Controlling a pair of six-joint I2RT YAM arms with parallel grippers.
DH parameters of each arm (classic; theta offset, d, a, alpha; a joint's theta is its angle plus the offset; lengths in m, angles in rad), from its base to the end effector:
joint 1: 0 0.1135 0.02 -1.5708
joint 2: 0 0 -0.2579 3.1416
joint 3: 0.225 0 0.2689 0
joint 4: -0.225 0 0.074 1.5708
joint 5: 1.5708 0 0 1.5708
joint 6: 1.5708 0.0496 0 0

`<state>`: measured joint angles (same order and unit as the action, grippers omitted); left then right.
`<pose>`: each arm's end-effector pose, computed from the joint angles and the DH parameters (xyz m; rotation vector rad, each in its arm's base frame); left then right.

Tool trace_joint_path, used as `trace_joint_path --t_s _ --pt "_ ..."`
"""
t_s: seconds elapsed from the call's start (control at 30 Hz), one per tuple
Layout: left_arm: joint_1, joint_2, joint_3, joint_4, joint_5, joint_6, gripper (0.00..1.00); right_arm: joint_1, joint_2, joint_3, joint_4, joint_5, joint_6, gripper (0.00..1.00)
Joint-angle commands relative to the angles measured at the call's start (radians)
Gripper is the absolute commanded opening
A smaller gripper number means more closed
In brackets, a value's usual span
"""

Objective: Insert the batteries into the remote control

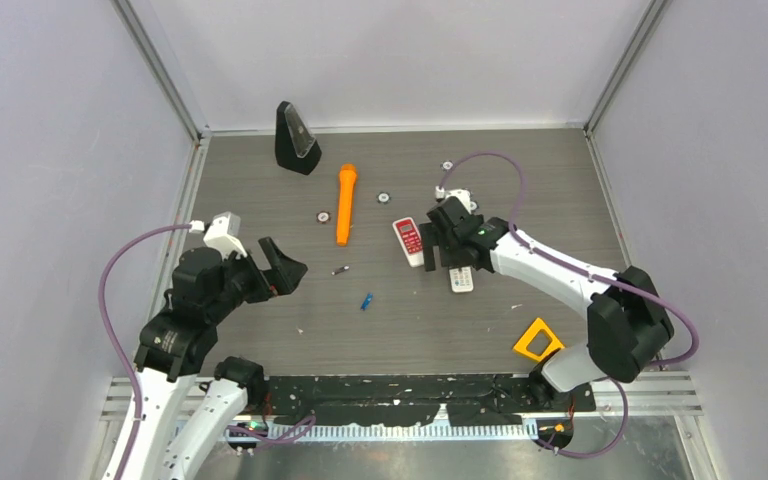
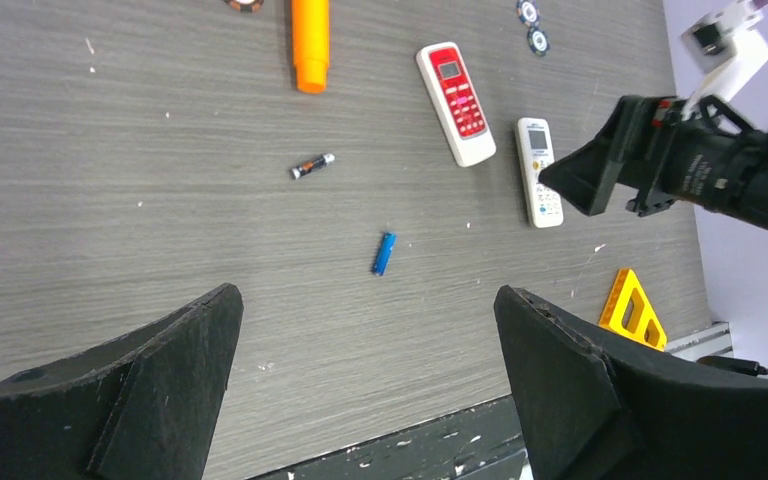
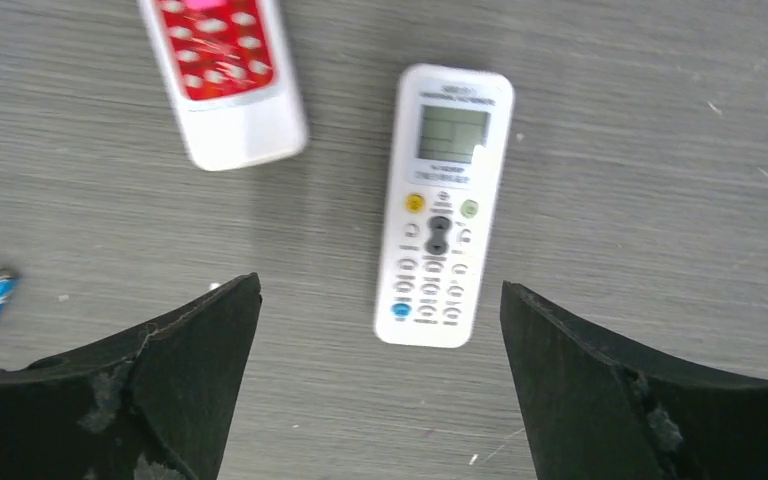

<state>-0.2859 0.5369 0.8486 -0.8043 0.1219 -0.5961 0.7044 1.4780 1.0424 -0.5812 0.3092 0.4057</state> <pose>0.1308 -0.0447 0.3246 -0.2518 2.1130 -0.6603 0.2558 0.1976 0.2110 -0.2638 2.5018 0.0437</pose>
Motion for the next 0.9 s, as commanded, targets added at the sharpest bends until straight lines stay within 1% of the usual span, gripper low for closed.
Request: trace_joint_path --t_s 0.0,0.1,0.27,0.33,0.43,0.47,0.53,0.57,0.6,0.63,0.67,0.7,0.73,0.77,0.8,0.87 --pt "0.004 0.010 0.069 0.002 0.002 0.060 0.99 -0.038 -0.004 -0.066 0.015 -0.012 0.001 0.97" --pt "0.004 0.008 0.068 0.003 0.009 0.057 0.99 -0.067 0.024 -0.093 0.043 -0.041 -0.003 0.99" --pt "0.004 0.000 0.056 -0.001 0.020 0.051 0.99 -0.095 0.102 -0.093 0.082 -0.079 -0.024 1.00" --pt "0.004 -0.002 0.051 -0.001 0.025 0.048 0.99 -0.102 0.129 -0.094 0.094 -0.087 -0.030 0.97" --pt "0.004 -0.002 0.044 0.004 0.034 0.037 0.99 -0.123 0.149 -0.110 0.116 -0.106 -0.027 0.85" --pt "0.004 -0.002 0.042 0.007 0.038 0.035 0.99 -0.132 0.155 -0.120 0.127 -0.113 -0.025 0.83" --pt "0.004 -0.001 0.038 0.013 0.042 0.032 0.99 -0.143 0.160 -0.134 0.140 -0.127 -0.020 0.74" --pt "0.004 0.000 0.036 0.015 0.044 0.031 0.99 -0.146 0.163 -0.143 0.143 -0.135 -0.017 0.72" --pt "0.004 0.001 0.036 0.016 0.046 0.031 0.99 -0.151 0.163 -0.146 0.150 -0.138 -0.017 0.67" --pt "0.004 0.003 0.036 0.017 0.047 0.032 0.99 -0.154 0.164 -0.152 0.152 -0.142 -0.016 0.64" --pt "0.004 0.006 0.036 0.021 0.049 0.032 0.99 -0.157 0.163 -0.154 0.154 -0.143 -0.014 0.58" --pt "0.003 0.007 0.036 0.022 0.052 0.031 0.99 -0.158 0.159 -0.160 0.157 -0.144 -0.011 0.55" --pt "0.004 0.013 0.037 0.024 0.054 0.031 0.98 -0.159 0.154 -0.163 0.161 -0.146 -0.012 0.48" --pt "0.004 0.015 0.040 0.025 0.056 0.032 0.98 -0.158 0.144 -0.169 0.171 -0.158 -0.013 0.45" --pt "0.004 0.018 0.043 0.027 0.059 0.034 0.98 -0.159 0.136 -0.174 0.178 -0.167 -0.014 0.41" --pt "0.004 0.018 0.047 0.037 0.070 0.042 0.98 -0.158 0.100 -0.186 0.198 -0.199 -0.015 0.34"
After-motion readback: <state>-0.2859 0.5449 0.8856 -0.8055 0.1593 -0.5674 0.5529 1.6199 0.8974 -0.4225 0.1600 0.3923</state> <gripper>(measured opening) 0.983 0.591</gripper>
